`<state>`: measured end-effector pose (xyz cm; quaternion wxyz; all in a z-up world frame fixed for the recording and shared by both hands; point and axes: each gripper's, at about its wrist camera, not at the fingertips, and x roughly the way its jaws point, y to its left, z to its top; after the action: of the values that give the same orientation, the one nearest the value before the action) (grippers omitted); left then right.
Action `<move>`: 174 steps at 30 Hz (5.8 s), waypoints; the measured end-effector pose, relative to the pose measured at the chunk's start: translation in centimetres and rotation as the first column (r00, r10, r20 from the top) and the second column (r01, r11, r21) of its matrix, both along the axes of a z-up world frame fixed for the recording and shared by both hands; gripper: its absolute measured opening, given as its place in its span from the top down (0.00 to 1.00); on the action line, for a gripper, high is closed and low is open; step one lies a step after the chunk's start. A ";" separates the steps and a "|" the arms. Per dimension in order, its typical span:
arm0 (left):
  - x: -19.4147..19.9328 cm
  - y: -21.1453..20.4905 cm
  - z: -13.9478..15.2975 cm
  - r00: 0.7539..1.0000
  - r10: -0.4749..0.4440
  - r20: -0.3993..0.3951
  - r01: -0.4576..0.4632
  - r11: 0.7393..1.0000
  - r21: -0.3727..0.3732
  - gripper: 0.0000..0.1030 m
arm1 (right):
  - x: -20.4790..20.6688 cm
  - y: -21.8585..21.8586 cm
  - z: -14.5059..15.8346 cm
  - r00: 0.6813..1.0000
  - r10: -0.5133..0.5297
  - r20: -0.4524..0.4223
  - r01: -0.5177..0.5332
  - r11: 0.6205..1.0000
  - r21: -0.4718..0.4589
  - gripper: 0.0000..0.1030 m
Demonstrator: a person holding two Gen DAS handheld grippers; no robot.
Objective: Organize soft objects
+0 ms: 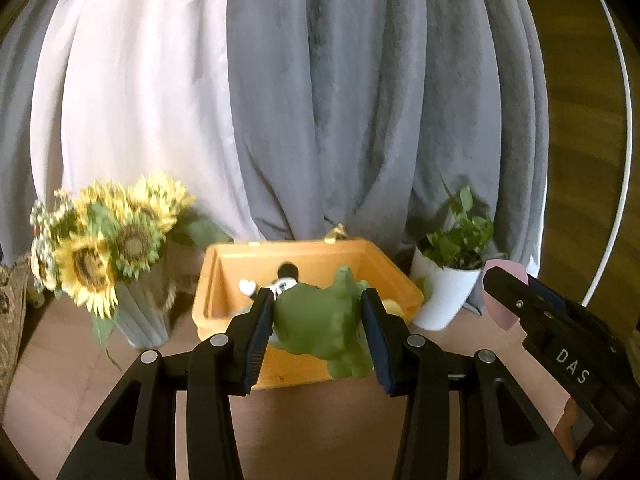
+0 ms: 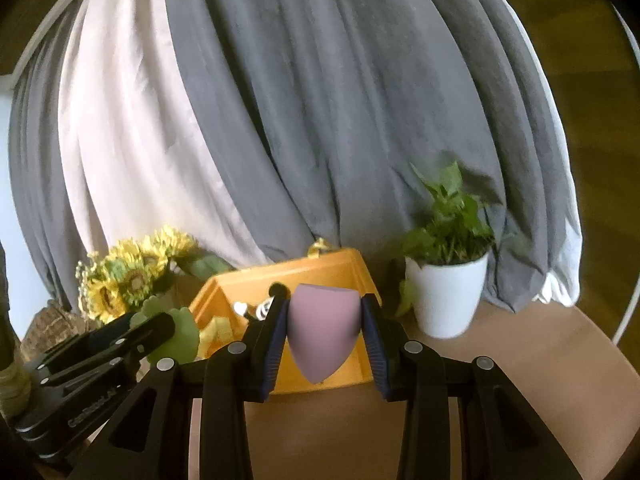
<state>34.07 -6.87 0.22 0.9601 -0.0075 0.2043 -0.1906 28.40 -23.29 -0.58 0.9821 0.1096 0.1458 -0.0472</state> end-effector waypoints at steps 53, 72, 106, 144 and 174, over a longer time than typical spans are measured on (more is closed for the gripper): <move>18.1 -4.3 -6.5 0.982 0.020 -0.190 -0.002 0.996 0.092 0.47 | 19.8 -1.6 -5.5 0.974 0.075 -0.214 -0.080 0.997 -0.017 0.60; 10.8 -0.5 -3.8 0.965 0.219 -0.141 -0.201 0.970 0.137 0.33 | 14.7 -0.7 -3.9 0.972 0.039 -0.230 -0.050 0.998 -0.040 0.36; -8.1 9.1 2.9 0.986 0.162 0.043 -0.166 0.978 0.124 0.15 | -6.5 9.0 2.3 0.988 -0.106 -0.109 0.097 0.992 -0.086 0.25; -33.6 9.8 5.1 0.960 0.241 0.144 -0.256 0.962 0.094 0.00 | -29.9 8.2 4.6 0.998 -0.057 -0.011 0.055 0.991 -0.119 0.14; -35.9 9.0 5.6 0.957 0.249 0.150 -0.265 0.959 0.097 0.00 | -31.9 7.8 5.0 0.999 -0.049 0.009 0.050 0.990 -0.132 0.14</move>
<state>-1.80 2.16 5.84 0.9873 0.0347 0.1460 -0.0521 -3.55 -15.50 4.45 0.9862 0.0480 0.1366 -0.0808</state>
